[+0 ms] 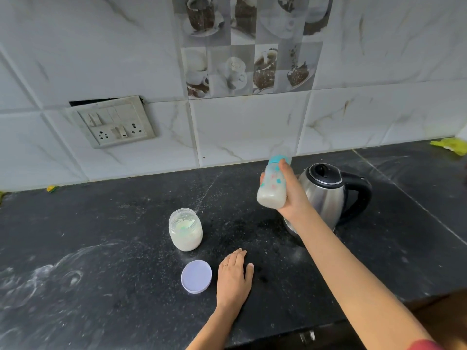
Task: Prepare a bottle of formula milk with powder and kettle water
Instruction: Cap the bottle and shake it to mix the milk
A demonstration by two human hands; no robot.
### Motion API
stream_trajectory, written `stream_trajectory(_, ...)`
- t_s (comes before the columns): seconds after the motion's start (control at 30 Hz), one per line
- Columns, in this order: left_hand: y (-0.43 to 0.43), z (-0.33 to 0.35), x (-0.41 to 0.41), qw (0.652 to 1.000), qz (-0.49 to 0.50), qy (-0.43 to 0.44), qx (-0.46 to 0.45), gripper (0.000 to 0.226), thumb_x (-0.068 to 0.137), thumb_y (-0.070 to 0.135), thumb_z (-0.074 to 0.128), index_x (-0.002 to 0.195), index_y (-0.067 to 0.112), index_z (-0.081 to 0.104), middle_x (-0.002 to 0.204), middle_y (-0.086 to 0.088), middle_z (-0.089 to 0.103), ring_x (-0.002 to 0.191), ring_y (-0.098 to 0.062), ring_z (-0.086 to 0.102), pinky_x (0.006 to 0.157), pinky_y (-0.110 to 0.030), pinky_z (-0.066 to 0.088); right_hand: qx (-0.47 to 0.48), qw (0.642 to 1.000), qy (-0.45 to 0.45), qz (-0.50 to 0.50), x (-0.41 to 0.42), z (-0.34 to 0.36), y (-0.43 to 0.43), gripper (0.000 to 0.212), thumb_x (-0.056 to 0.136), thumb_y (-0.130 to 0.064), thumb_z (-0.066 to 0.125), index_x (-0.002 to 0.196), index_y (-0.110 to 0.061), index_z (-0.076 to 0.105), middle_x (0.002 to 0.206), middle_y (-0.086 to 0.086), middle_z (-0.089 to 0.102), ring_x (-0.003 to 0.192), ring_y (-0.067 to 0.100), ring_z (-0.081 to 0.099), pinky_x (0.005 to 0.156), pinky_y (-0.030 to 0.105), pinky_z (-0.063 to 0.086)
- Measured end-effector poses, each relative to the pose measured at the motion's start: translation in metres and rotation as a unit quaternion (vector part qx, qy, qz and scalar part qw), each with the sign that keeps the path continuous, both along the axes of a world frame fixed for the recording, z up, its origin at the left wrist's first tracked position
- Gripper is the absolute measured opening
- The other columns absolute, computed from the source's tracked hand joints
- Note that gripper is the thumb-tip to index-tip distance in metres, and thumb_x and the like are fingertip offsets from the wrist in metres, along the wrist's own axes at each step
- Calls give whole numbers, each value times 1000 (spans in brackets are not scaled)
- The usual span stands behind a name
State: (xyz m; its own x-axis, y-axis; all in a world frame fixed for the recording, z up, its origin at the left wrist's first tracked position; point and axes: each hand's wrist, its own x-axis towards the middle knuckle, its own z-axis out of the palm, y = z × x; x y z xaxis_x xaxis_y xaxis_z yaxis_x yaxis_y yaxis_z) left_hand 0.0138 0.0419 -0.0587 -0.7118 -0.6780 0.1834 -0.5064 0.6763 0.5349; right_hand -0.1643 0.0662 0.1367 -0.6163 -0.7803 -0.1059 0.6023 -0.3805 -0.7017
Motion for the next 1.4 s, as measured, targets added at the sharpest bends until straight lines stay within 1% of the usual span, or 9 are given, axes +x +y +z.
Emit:
stream_trajectory(0.07, 0, -1, 0, 1000, 2, 1, -1, 43, 95, 37, 43, 131, 16, 55, 137, 3, 54, 127, -15, 47, 108, -28, 30, 18, 997, 76, 24, 1, -1, 1, 67, 64, -41, 86, 120, -23, 55, 95, 2, 64, 81, 16, 65, 68, 31, 56)
stream_trajectory(0.2, -1, -2, -1, 1000, 4, -1, 2, 42, 96, 36, 45, 131, 17, 55, 137, 3, 53, 127, -14, 46, 108, -29, 30, -20, 993, 102, -54, -10, 5, -3, 63, 85, -26, 70, 141, -20, 42, 119, 7, 58, 106, 24, 58, 86, 39, 52)
stream_trajectory(0.4, -2, -3, -2, 1000, 4, 0, 3, 40, 97, 35, 46, 132, 18, 54, 138, 4, 52, 128, -14, 45, 108, -28, 29, -79, 993, 80, -21, -15, 12, -5, 74, 85, -19, 66, 148, -34, 30, 127, 18, 49, 96, 38, 66, 89, 57, 51)
stream_trajectory(0.63, -2, -5, -2, 1000, 5, 2, -6, 39, 96, 35, 48, 130, 17, 55, 136, 3, 54, 125, -15, 48, 107, -30, 33, -82, 995, 64, 1, -11, 5, -2, 51, 92, -20, 58, 138, -28, 35, 125, 20, 43, 94, 38, 66, 88, 58, 52)
stream_trajectory(0.8, -2, -4, -2, 1000, 4, 1, -3, 40, 97, 36, 45, 132, 17, 54, 138, 3, 52, 127, -14, 46, 109, -30, 31, -75, 995, 58, 16, -8, 2, -2, 63, 82, -23, 72, 135, -27, 39, 112, 19, 58, 94, 39, 66, 88, 57, 52)
stream_trajectory(1.0, -1, -3, -2, 1000, 2, -2, 1, 40, 97, 36, 43, 132, 18, 53, 138, 5, 51, 128, -13, 44, 109, -28, 29, -62, 996, 57, -15, -13, 8, -3, 60, 95, -17, 57, 146, -28, 29, 124, 13, 51, 91, 36, 68, 89, 57, 52)
stream_trajectory(1.1, -1, -3, -2, 1000, 2, -1, 4, 40, 97, 36, 43, 133, 19, 52, 139, 5, 50, 128, -13, 43, 109, -27, 27, -40, 991, 116, 54, -8, 4, 1, 57, 90, -18, 60, 140, -30, 36, 123, 22, 50, 94, 40, 65, 94, 63, 47)
stream_trajectory(1.27, -1, -4, -2, 1000, 6, 4, 3, 39, 96, 34, 47, 131, 17, 55, 137, 4, 53, 126, -14, 46, 107, -29, 30, -63, 996, 31, -51, -13, 10, -11, 46, 99, -15, 51, 140, -26, 33, 114, 10, 55, 87, 31, 69, 84, 53, 56)
stream_trajectory(1.4, -2, -4, -2, 1000, 5, 7, 3, 40, 97, 35, 46, 131, 17, 54, 137, 4, 52, 127, -14, 46, 108, -29, 30, -43, 994, 87, 49, -10, 6, -3, 35, 96, -16, 50, 129, -27, 44, 108, 22, 59, 92, 40, 64, 90, 61, 50)
